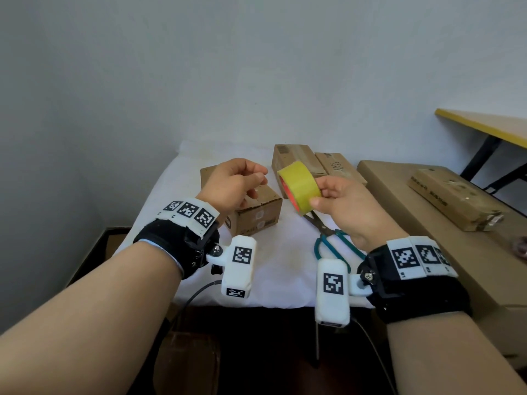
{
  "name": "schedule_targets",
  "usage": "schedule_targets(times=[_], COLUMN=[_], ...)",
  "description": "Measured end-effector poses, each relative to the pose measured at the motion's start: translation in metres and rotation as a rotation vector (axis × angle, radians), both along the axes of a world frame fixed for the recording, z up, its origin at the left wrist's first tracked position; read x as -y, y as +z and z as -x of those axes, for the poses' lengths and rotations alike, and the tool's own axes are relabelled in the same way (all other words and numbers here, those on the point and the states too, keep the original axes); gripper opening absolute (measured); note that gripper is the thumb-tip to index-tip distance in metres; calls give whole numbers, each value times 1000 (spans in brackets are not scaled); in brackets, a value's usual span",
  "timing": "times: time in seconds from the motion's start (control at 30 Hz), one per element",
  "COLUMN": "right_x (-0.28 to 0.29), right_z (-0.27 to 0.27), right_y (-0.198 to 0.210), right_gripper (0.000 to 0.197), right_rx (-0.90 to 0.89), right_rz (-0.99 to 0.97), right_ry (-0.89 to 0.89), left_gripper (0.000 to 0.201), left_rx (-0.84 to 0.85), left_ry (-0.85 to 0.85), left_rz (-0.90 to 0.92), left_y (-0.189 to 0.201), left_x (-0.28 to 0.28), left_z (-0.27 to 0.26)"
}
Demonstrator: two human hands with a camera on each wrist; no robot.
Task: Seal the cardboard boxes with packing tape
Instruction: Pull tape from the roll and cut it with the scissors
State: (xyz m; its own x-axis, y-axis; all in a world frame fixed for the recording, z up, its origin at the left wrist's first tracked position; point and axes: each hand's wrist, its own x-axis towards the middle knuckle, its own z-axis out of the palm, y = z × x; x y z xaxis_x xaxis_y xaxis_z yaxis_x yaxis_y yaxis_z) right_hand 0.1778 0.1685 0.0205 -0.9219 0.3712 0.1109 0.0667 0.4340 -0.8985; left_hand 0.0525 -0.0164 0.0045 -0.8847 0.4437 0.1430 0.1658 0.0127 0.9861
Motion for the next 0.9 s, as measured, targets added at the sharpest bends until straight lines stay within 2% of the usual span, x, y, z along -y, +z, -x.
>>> schedule_targets(times=[0.13,0.3,0.4,0.57,0.67,0.73,0.8,0.9], right_x=[7,19,21,23,25,26,25,22], right_z=[6,11,16,20,21,21,22,21], right_y=[0,-3,-6,-9,-10,-9,-10,-9], right_gripper=[30,35,33,32,21,9,18,22], right_rx=[-59,-120,-126,-92,-78,-69,-64,-60], right_rz=[-23,-73,-112,-72,-20,16,25,25], right_ry=[39,104,124,158,167,159,154,137], left_gripper=[22,44,40,23,12,21,30,21], left_rx=[32,170,214,232,221,188,162,137], left_ry=[1,-105,-143,-162,-179,-219,-262,-307], left_rz=[4,-3,-39,-86,-121,-134,-135,-131], left_y=[1,4,3,2,3,3,3,4], left_x=[4,11,12,14,11,10,8,5], left_z=[1,2,2,4,1,0,-3,-9])
